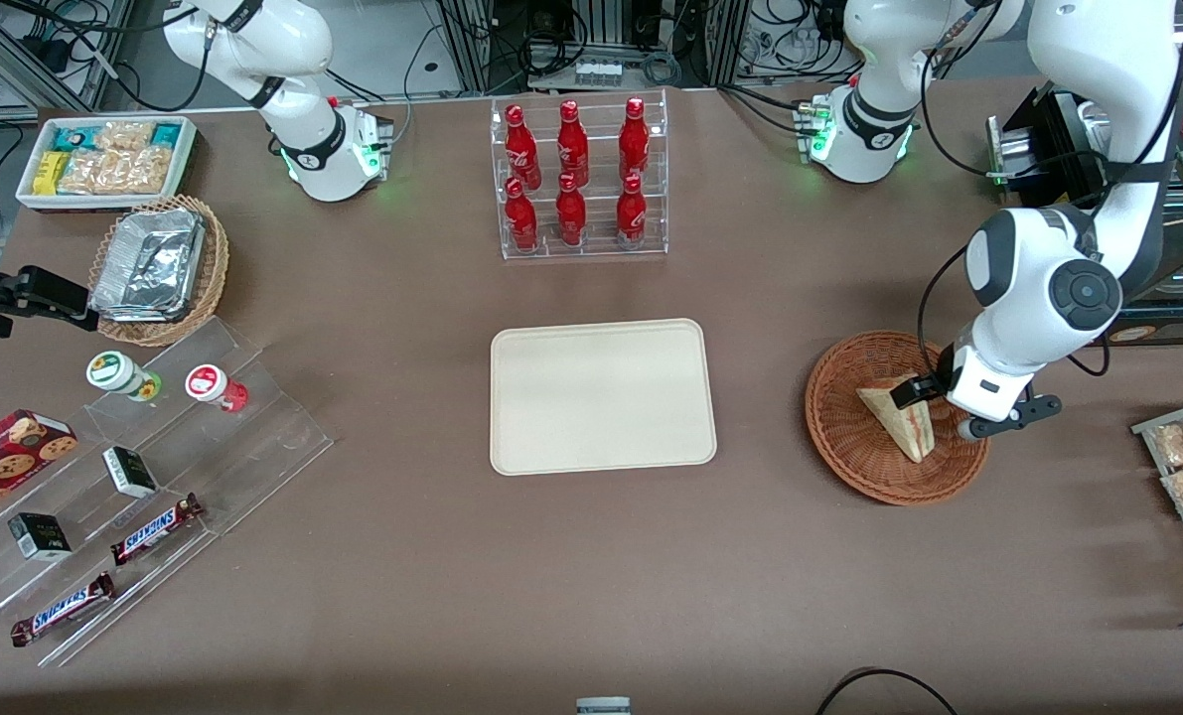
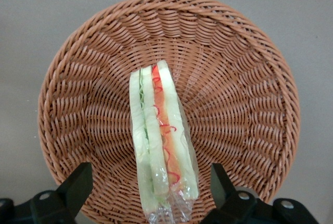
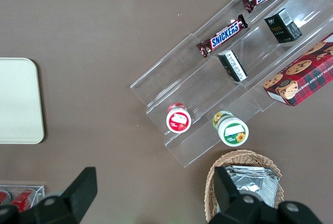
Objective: Place sandwich from basket to tray
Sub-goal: 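Close the left gripper on the wrapped sandwich's crust edge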
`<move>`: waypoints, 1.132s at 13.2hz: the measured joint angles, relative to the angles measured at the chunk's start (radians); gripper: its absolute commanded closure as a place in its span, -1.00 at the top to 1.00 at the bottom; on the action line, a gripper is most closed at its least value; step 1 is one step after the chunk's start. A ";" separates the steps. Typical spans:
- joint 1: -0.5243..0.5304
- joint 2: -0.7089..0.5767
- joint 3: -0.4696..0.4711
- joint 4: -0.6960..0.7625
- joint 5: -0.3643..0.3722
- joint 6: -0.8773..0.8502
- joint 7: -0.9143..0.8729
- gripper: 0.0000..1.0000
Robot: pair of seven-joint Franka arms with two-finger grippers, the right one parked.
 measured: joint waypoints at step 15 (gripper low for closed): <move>-0.009 0.072 -0.002 -0.006 0.000 0.076 -0.033 0.67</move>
